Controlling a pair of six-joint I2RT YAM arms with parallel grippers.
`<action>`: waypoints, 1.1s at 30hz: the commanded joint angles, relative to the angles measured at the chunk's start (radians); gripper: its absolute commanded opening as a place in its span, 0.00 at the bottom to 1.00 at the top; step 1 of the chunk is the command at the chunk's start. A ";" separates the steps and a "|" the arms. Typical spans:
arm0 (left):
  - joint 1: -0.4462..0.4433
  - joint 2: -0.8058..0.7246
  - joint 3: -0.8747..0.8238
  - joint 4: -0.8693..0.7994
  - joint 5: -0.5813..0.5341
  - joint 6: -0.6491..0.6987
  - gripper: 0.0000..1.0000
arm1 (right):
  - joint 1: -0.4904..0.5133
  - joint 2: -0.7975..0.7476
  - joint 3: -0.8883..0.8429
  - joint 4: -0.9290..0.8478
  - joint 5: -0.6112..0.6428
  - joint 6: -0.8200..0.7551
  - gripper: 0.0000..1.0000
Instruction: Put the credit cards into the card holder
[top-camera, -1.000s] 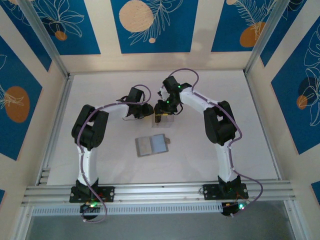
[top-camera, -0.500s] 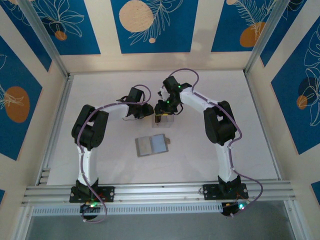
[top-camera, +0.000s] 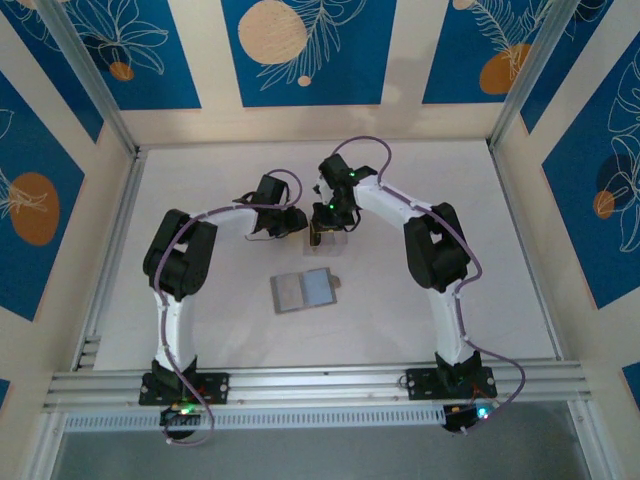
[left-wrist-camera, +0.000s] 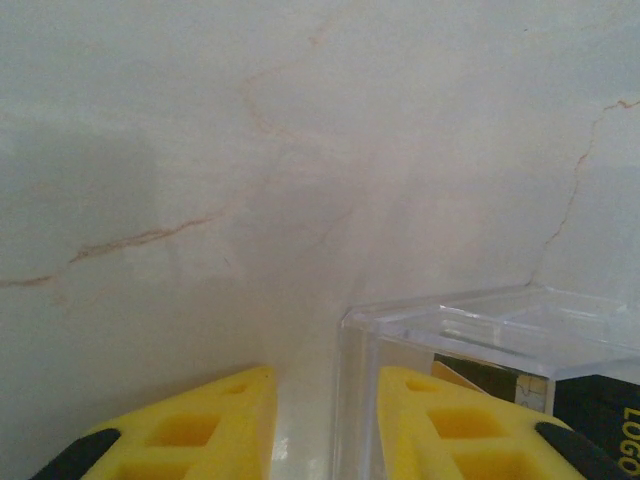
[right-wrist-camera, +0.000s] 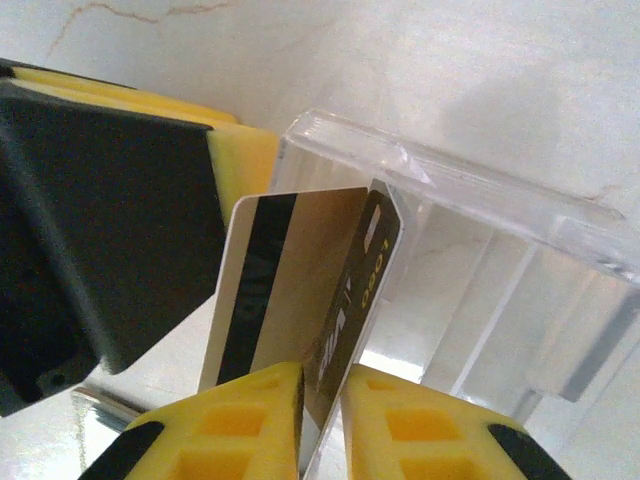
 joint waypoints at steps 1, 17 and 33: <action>-0.008 0.005 0.001 -0.013 0.002 0.006 0.32 | 0.016 0.047 0.015 -0.056 0.008 -0.001 0.15; 0.038 -0.090 0.018 -0.086 0.041 0.021 0.32 | -0.053 -0.040 0.023 -0.027 -0.151 0.043 0.00; -0.013 -0.356 -0.226 -0.171 0.081 0.127 0.33 | -0.058 -0.299 -0.160 0.044 0.057 0.083 0.00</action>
